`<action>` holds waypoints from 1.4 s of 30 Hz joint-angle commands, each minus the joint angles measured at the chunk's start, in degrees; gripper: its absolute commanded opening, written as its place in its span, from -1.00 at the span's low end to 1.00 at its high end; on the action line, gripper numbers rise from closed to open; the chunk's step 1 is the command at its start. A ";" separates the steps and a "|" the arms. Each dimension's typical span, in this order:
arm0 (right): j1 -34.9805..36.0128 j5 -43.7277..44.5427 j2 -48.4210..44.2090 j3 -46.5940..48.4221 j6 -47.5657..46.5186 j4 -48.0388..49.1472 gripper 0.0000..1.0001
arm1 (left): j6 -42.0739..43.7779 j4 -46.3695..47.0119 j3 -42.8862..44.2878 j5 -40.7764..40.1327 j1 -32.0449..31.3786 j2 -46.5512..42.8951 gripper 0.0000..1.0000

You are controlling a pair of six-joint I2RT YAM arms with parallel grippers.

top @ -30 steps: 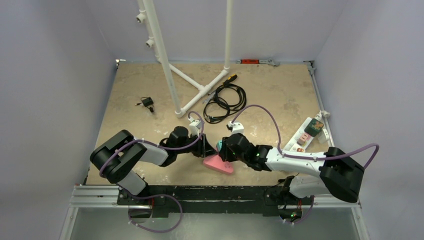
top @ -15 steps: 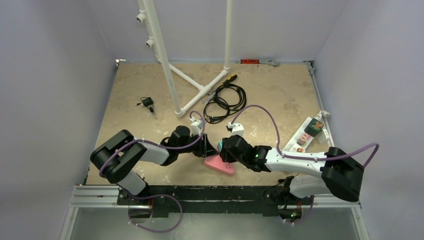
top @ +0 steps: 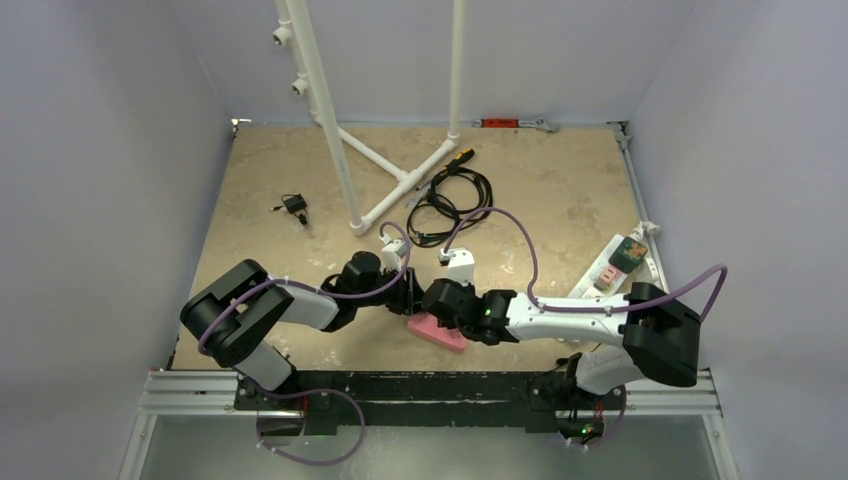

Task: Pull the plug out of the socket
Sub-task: Remove the plug from the socket.

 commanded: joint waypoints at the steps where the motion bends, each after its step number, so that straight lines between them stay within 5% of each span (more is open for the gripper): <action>1: 0.39 5.25 -0.66 2.73 2.28 -2.18 -1.00 | 2.68 -8.01 -1.27 -4.67 0.47 1.51 -0.99; 10: -0.34 -0.99 -4.88 -0.47 -0.80 4.22 -1.00 | 2.67 -7.84 -0.98 -4.44 0.46 2.29 -0.99; 19: -8.26 -16.15 -10.14 -8.16 -5.89 17.62 -1.00 | 2.86 -7.84 -0.89 -4.30 0.43 2.49 -0.99; 42: -5.31 -3.49 -9.24 -2.52 -3.39 5.65 -1.00 | 2.05 -7.42 -0.48 -6.11 0.43 2.93 -1.00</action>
